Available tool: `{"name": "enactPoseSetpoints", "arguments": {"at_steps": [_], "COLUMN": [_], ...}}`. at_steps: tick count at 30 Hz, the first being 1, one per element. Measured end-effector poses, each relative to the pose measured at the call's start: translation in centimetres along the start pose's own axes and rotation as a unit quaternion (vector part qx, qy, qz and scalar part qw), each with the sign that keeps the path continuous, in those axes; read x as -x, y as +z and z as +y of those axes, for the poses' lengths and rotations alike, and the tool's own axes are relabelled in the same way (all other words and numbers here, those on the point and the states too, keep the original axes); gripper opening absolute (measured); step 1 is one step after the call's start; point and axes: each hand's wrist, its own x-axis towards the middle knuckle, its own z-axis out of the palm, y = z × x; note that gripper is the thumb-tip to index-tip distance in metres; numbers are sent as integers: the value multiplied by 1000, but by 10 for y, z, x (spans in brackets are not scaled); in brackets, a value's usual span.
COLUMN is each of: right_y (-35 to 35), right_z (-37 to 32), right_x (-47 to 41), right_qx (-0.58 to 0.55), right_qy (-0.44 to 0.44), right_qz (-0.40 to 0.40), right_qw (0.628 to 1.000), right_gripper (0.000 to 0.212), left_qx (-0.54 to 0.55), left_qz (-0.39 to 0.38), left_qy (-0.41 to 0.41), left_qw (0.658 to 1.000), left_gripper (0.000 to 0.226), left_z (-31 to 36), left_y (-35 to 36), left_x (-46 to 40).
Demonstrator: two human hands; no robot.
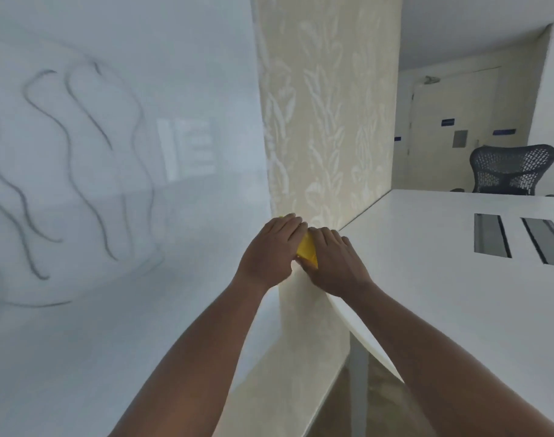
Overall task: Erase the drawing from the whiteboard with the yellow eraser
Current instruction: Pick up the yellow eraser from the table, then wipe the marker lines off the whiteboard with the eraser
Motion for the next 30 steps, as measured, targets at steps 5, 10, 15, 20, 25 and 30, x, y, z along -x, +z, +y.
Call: {"name": "enactPoseSetpoints", "arguments": {"at_steps": [5, 10, 15, 20, 25, 30], "right_y": [-21, -43, -61, -72, -79, -87], "right_z": [-97, -187, -258, -325, -381, -436], "right_x": [-50, -92, -122, -146, -164, -165], "right_qx": [-58, -104, -130, -189, -244, -279], "right_qy": [-44, -89, -121, -188, -244, -264], "right_qz": [83, 147, 199, 234, 265, 296], "right_qw": [994, 980, 964, 935, 900, 875], "right_gripper": [61, 57, 60, 62, 63, 59], "left_qx": [-90, -143, -122, -171, -239, -306], "left_qz": [62, 96, 130, 140, 149, 111], "left_qy": [-57, -135, -199, -242, -232, -229], "left_qw": [992, 976, 964, 945, 931, 917], "left_gripper": [59, 61, 59, 62, 69, 60], "left_z": [-77, -140, -173, -201, -224, -237], "left_y": [-78, -142, -199, -253, -297, -349], "left_x": [43, 81, 107, 143, 179, 222]}}
